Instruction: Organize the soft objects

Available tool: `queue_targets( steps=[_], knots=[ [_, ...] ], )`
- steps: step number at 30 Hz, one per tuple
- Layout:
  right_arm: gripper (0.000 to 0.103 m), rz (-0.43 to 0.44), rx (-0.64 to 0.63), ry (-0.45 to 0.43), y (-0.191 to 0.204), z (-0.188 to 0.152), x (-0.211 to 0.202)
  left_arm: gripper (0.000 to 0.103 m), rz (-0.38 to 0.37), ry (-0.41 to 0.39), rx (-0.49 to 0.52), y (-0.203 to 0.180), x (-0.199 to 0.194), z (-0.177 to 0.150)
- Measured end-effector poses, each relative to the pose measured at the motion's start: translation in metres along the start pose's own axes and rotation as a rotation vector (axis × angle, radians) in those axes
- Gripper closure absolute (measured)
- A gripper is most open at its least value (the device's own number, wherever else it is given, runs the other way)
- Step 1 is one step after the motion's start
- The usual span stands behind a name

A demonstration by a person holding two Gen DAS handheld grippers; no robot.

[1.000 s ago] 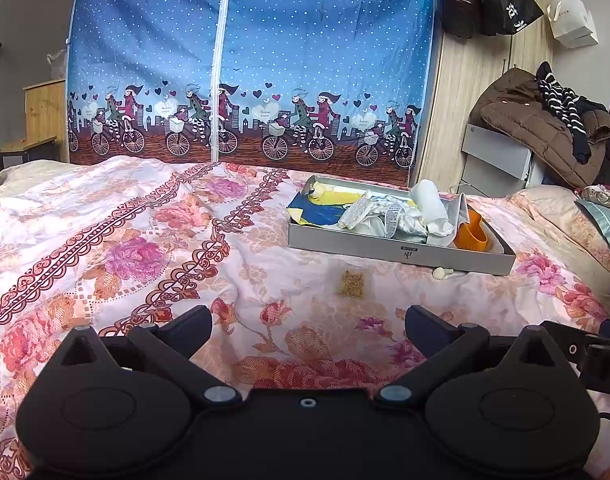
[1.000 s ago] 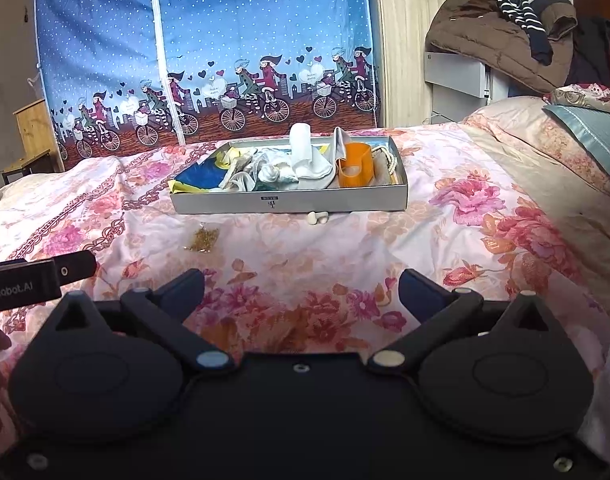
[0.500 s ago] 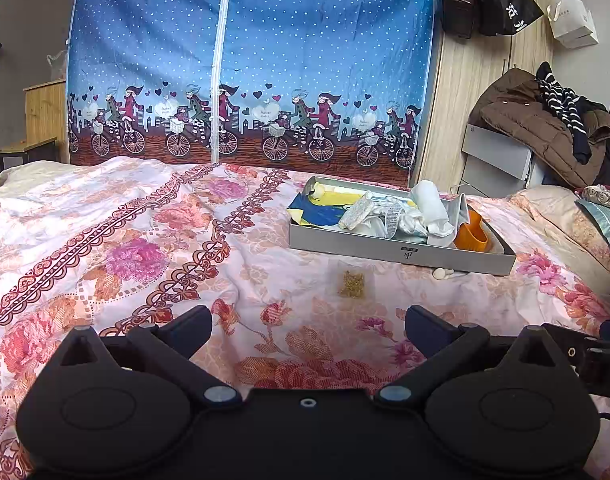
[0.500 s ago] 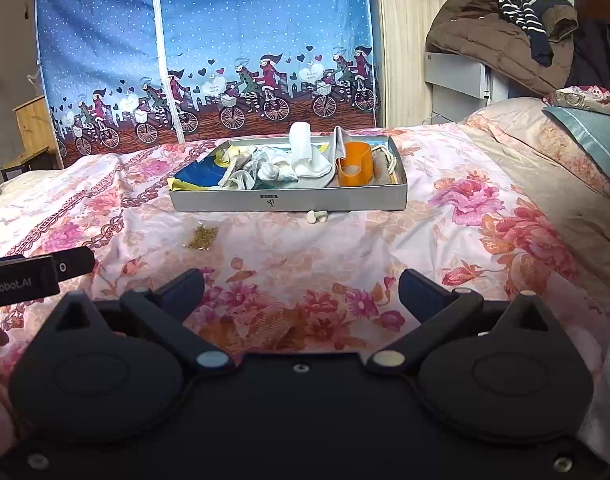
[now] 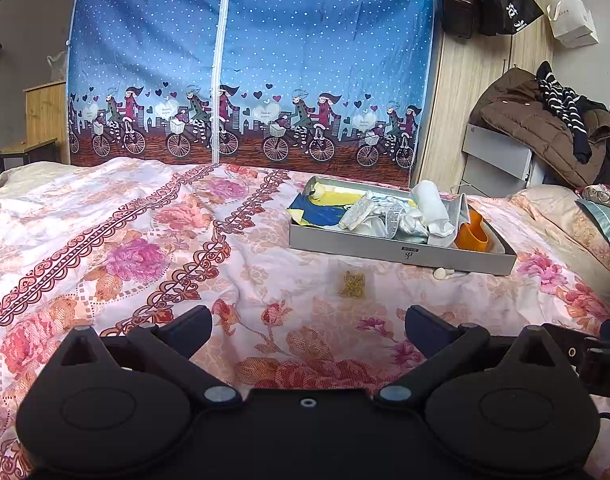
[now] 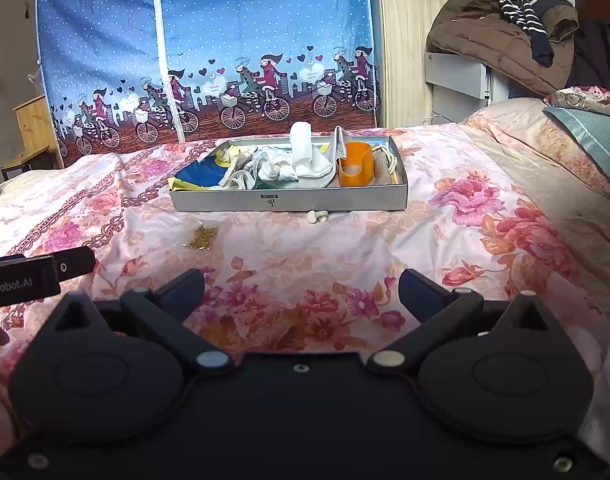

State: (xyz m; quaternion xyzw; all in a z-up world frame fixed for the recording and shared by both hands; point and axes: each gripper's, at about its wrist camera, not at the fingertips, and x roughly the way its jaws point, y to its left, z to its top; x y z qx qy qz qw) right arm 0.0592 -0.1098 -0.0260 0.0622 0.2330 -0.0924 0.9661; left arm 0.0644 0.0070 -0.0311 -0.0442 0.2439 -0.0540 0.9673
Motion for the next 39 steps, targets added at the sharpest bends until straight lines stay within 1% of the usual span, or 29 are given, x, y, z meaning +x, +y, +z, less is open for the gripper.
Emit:
queue_targets(
  steps=[12,21,25,28,31,35,39],
  knots=[
    [0.000,0.002,-0.006,-0.001,0.002,0.000,-0.001,0.001,0.001,-0.002,0.002,-0.002,0.000,0.000],
    [0.000,0.018,-0.017,-0.009,0.004,0.005,-0.001,0.001,0.005,-0.017,0.023,0.002,-0.002,0.002],
    [0.000,0.011,-0.054,-0.019,0.005,0.010,0.004,0.001,0.016,-0.014,0.023,0.000,0.001,0.001],
    [0.000,-0.008,-0.104,-0.026,0.003,0.014,0.009,0.001,0.024,-0.006,0.013,0.003,0.005,0.002],
    [0.000,-0.015,-0.137,-0.011,0.000,0.018,0.018,0.001,0.028,0.014,0.000,0.004,0.011,0.002],
    [0.000,0.011,-0.156,0.011,-0.005,0.024,0.037,0.001,0.026,0.028,-0.011,0.002,0.018,0.001],
    [0.000,0.009,-0.171,0.039,-0.007,0.028,0.060,0.001,0.029,0.032,0.001,-0.003,0.032,0.000]
  ],
)
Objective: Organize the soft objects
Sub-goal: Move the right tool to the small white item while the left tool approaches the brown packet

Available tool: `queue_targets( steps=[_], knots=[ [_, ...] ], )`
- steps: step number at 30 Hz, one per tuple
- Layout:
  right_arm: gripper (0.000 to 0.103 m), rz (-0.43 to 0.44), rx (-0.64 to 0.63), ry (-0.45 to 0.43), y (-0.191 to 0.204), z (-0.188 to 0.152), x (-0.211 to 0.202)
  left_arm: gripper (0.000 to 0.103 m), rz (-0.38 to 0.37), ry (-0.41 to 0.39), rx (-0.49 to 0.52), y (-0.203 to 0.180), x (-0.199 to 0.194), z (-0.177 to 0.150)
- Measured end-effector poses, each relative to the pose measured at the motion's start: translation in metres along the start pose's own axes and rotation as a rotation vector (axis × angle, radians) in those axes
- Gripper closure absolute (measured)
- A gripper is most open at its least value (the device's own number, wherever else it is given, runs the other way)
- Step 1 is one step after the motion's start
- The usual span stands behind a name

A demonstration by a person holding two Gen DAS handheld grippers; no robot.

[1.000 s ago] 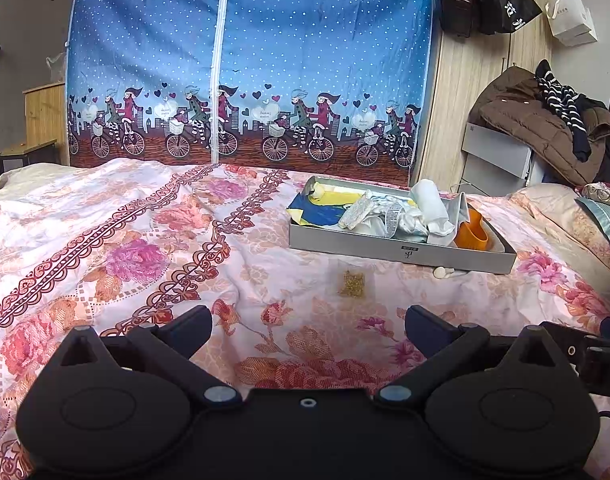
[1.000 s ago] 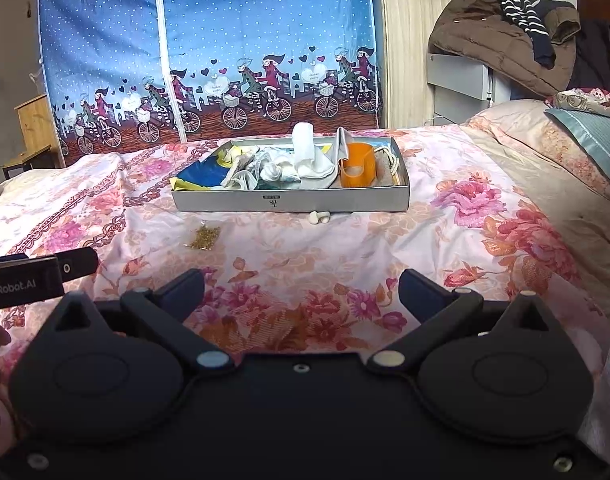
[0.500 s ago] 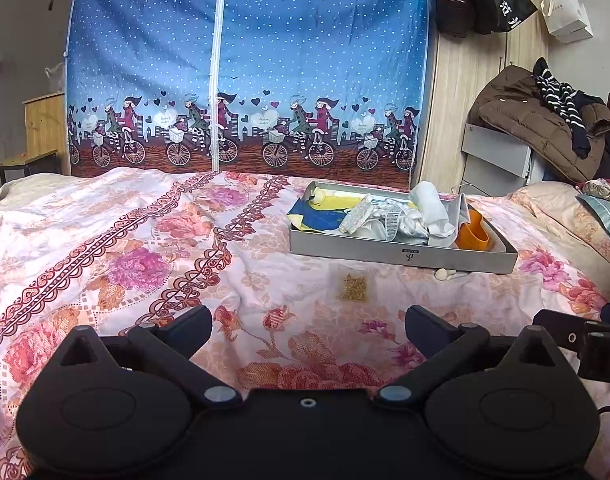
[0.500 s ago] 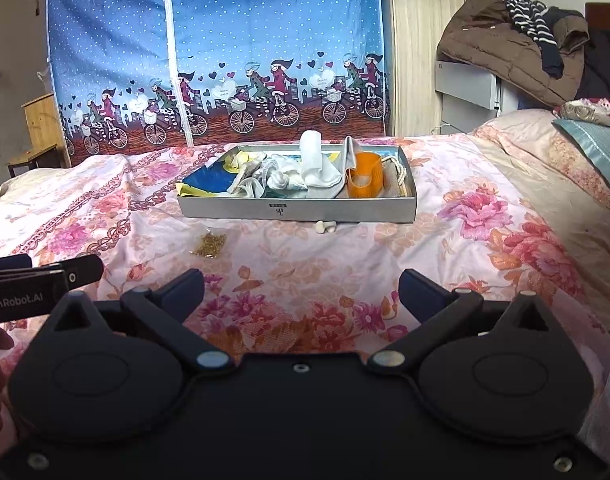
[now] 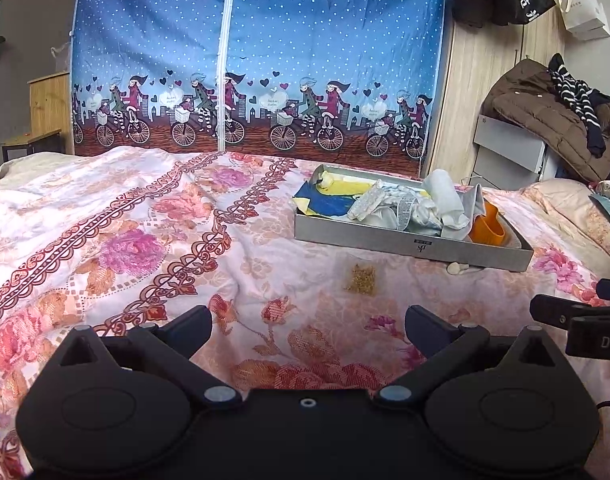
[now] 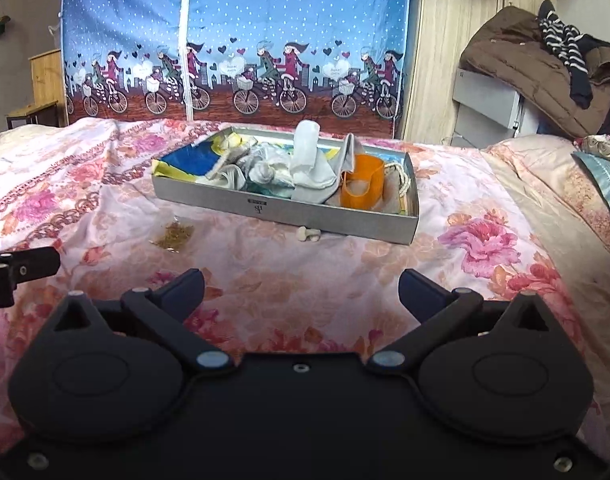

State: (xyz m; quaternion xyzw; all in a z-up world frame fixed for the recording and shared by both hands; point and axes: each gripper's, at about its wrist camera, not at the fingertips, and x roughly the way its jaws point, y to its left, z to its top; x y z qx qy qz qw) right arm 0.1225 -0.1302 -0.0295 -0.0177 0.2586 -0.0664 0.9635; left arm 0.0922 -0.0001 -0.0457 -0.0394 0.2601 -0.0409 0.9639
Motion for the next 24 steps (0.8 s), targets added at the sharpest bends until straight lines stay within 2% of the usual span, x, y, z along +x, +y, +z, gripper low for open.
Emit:
queue_targets(
  steps=[6,11,16,21,24],
  knots=[
    [0.000,0.045,0.024,0.054,-0.006,-0.008,0.029,0.001,-0.034,-0.033,-0.002,-0.009,0.023,0.004],
    [0.000,0.068,0.005,0.047,-0.004,-0.009,0.052,0.001,-0.042,-0.071,0.010,-0.019,0.047,0.009],
    [0.000,0.094,0.000,0.046,-0.005,-0.008,0.072,0.001,-0.028,-0.042,0.002,-0.024,0.088,0.016],
    [0.000,0.133,0.084,0.074,-0.024,-0.007,0.089,0.001,-0.024,0.009,0.020,-0.021,0.115,0.018],
    [0.000,0.146,0.097,0.063,-0.027,-0.001,0.093,0.001,-0.054,0.034,-0.001,-0.017,0.122,0.019]
  ],
)
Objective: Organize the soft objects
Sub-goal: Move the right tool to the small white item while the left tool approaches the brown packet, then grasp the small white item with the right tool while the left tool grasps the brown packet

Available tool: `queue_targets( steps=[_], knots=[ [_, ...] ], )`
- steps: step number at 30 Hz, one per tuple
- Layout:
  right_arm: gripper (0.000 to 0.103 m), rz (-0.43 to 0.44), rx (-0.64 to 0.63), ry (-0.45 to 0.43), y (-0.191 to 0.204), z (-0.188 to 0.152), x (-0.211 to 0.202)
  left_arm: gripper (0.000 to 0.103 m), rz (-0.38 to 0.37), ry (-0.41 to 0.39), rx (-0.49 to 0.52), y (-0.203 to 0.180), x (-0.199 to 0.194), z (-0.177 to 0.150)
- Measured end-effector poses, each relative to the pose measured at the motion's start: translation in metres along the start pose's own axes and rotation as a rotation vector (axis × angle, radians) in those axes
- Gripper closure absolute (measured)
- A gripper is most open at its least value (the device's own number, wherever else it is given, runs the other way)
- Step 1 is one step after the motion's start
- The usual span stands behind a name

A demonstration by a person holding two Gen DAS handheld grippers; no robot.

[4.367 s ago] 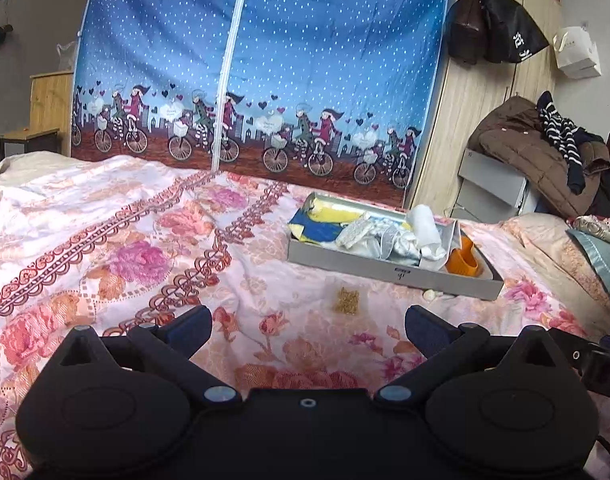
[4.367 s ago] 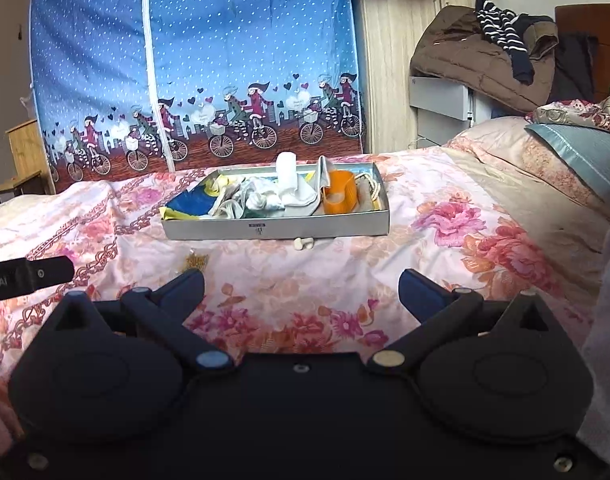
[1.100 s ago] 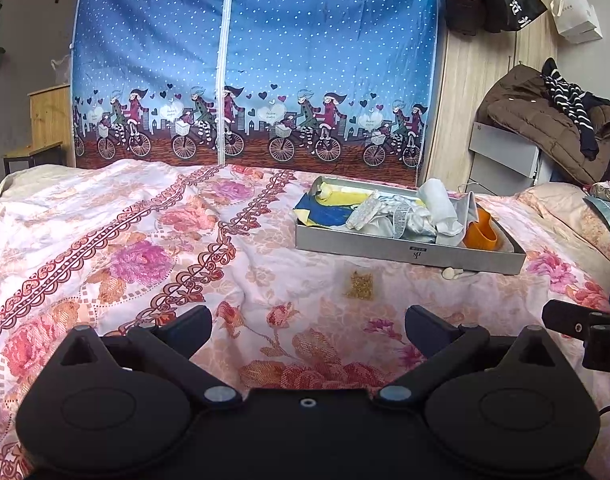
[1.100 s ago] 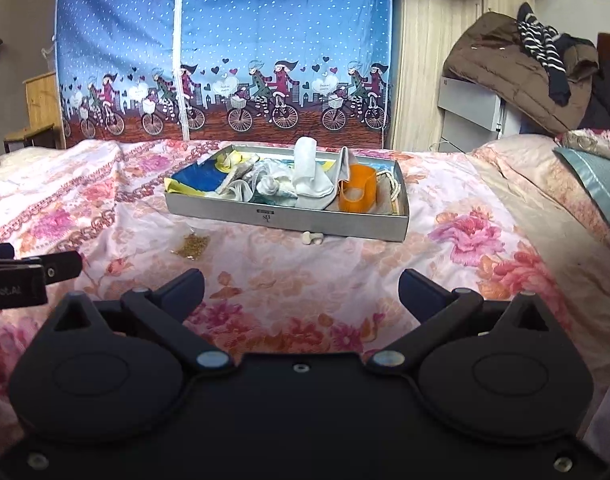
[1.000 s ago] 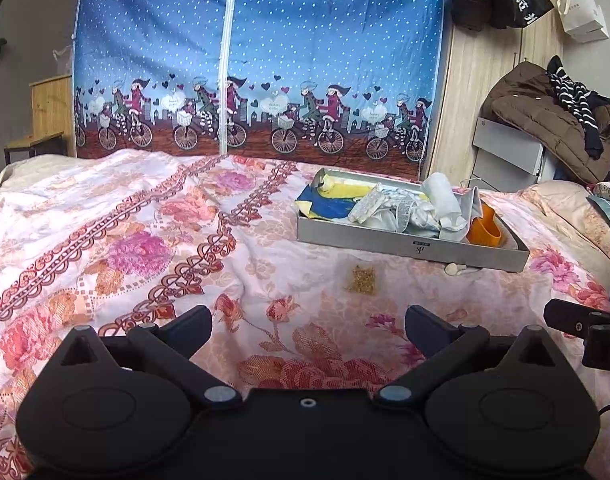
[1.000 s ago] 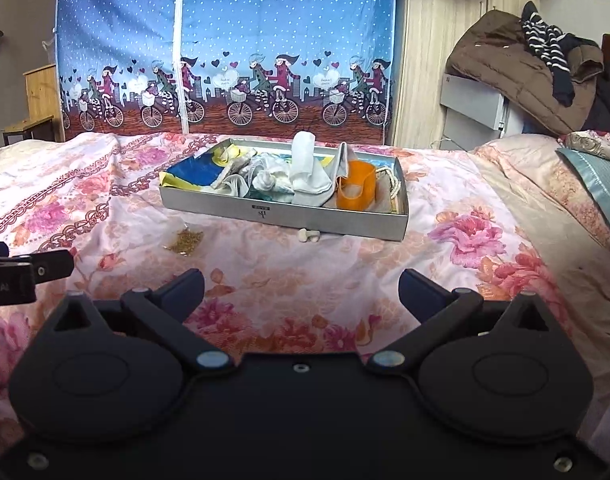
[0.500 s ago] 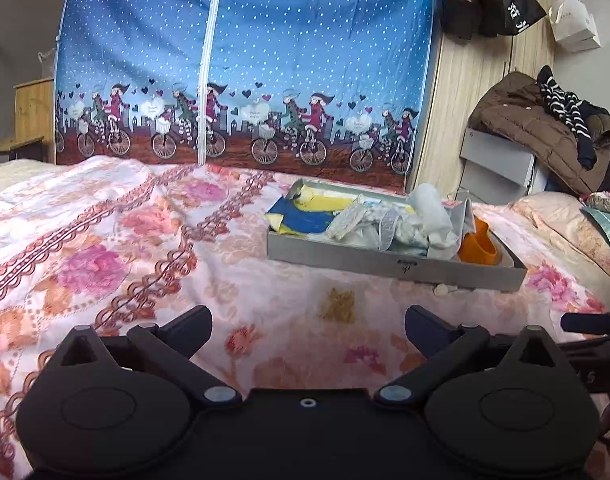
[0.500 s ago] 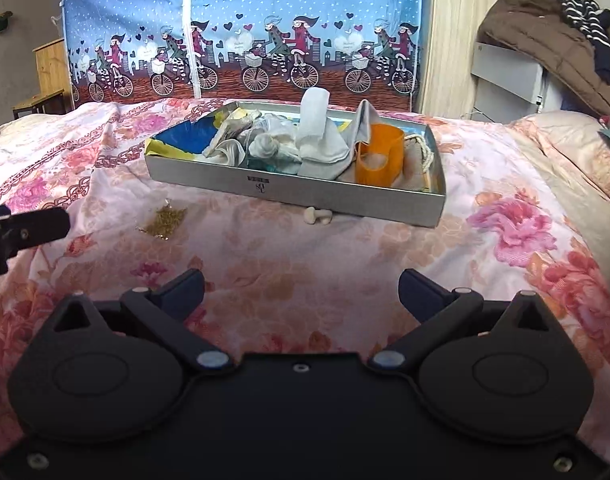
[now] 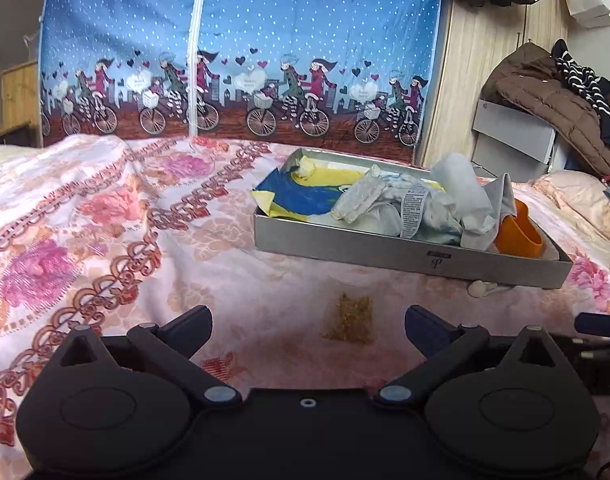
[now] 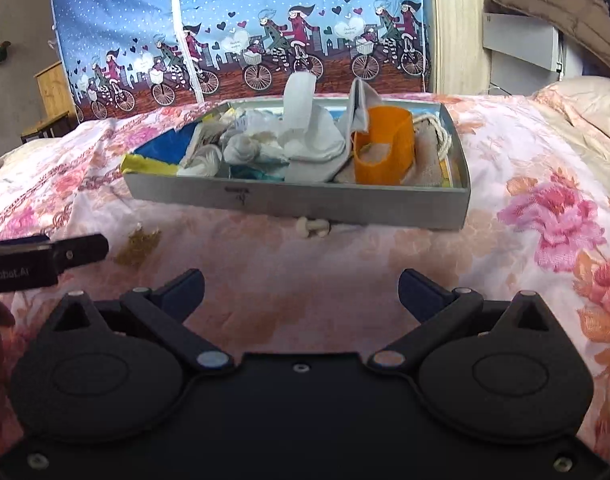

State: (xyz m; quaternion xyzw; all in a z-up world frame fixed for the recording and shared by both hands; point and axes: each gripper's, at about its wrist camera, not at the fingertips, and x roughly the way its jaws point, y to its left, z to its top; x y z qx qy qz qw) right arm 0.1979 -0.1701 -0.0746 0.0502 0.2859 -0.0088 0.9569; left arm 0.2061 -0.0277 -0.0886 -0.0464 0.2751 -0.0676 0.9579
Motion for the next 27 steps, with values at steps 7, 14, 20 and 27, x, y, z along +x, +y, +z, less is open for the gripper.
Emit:
queue_targets(
  steps=[7,14,20,27],
  knots=[
    [0.000,0.078,-0.009,0.044,-0.005,0.008,0.024,0.003,-0.066,0.042,0.007,-0.002,0.016,-0.003],
    [0.007,0.116,-0.002,0.040,-0.003,0.017,0.049,0.023,-0.088,0.056,-0.028,0.001,0.031,0.003],
    [0.015,0.114,0.024,0.043,-0.005,0.020,0.062,0.040,-0.108,0.096,-0.079,0.004,0.051,0.006],
    [0.034,0.105,0.034,0.042,-0.011,0.020,0.078,0.058,-0.099,0.084,-0.022,-0.003,0.053,0.001]
  ],
)
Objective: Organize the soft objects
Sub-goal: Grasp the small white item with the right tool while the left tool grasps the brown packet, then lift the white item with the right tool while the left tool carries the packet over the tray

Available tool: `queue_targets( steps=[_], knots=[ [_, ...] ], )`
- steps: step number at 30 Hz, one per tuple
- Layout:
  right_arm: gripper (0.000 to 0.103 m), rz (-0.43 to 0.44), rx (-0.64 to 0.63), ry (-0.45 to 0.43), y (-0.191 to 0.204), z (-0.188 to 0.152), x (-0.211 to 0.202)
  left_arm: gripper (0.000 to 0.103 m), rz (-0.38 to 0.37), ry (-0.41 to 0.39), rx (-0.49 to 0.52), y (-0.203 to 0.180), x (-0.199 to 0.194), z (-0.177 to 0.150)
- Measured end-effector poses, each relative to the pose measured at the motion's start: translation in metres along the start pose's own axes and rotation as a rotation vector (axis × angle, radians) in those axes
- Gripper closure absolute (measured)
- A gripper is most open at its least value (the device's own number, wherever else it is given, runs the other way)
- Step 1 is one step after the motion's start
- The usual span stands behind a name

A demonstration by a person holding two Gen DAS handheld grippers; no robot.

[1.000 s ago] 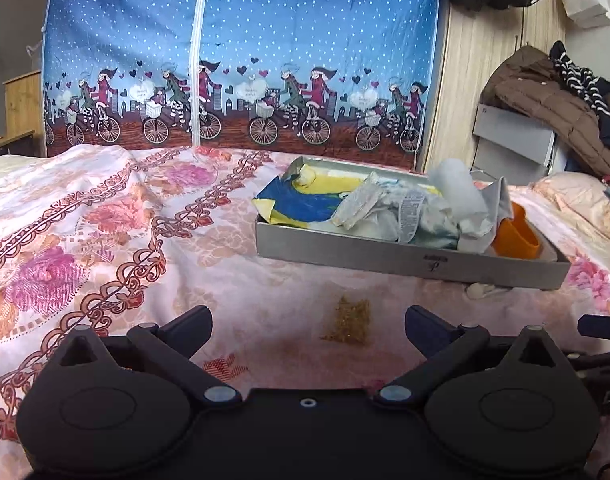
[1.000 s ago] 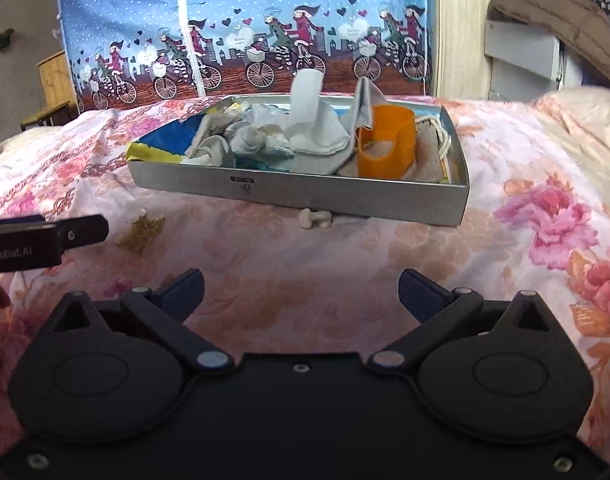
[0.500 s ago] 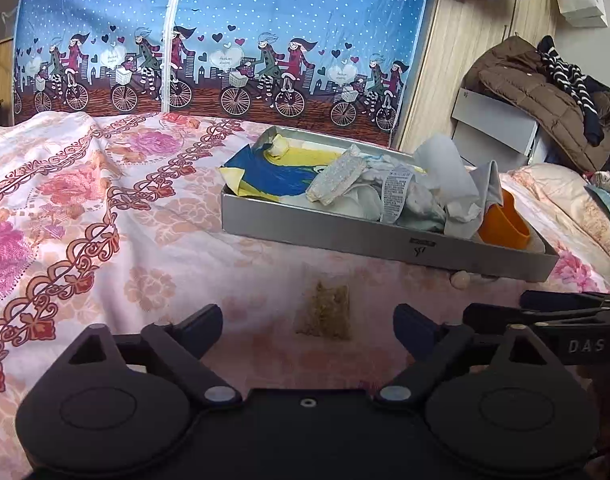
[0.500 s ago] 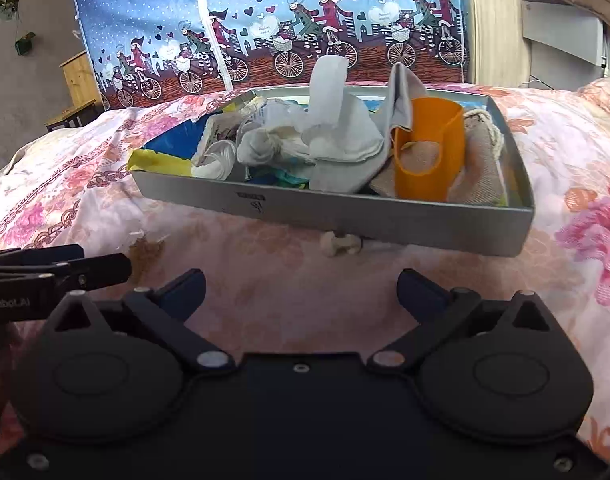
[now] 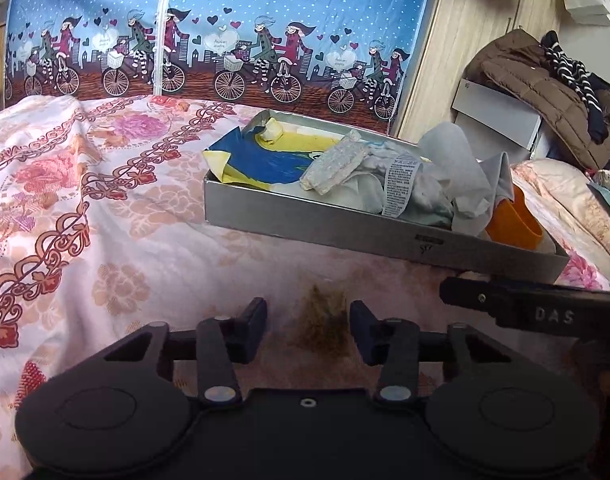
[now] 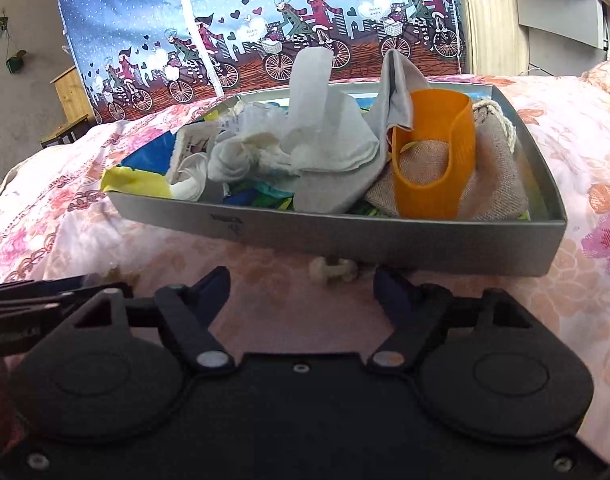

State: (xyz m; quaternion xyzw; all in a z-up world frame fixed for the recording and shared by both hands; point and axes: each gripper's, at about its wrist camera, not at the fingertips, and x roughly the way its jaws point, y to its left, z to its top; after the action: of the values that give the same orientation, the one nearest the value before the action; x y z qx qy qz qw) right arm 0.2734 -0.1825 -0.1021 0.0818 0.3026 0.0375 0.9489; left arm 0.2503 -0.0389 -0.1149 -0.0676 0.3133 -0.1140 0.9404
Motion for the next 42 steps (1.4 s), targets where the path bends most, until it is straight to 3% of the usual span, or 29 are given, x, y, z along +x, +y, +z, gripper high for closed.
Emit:
queue_targets(
  steps=[13,19,28,37,42],
  knots=[
    [0.070,-0.055,0.028,-0.013,-0.005,0.000,0.004,0.063,-0.017,-0.009,-0.005,0.001,-0.001,-0.005],
    [0.082,-0.074,0.045,-0.019,-0.008,-0.002,0.003,0.065,-0.018,-0.010,-0.008,0.001,-0.001,-0.005],
    [0.084,-0.017,-0.032,0.019,0.000,0.000,-0.003,0.073,-0.034,-0.010,-0.020,0.004,-0.003,-0.004],
    [0.085,0.051,-0.241,0.082,0.055,-0.011,-0.015,0.083,-0.055,-0.006,-0.026,0.008,-0.002,-0.005],
    [0.085,0.058,-0.239,0.089,0.059,-0.008,-0.016,0.089,-0.070,0.001,-0.012,0.008,-0.002,-0.005]
  ],
)
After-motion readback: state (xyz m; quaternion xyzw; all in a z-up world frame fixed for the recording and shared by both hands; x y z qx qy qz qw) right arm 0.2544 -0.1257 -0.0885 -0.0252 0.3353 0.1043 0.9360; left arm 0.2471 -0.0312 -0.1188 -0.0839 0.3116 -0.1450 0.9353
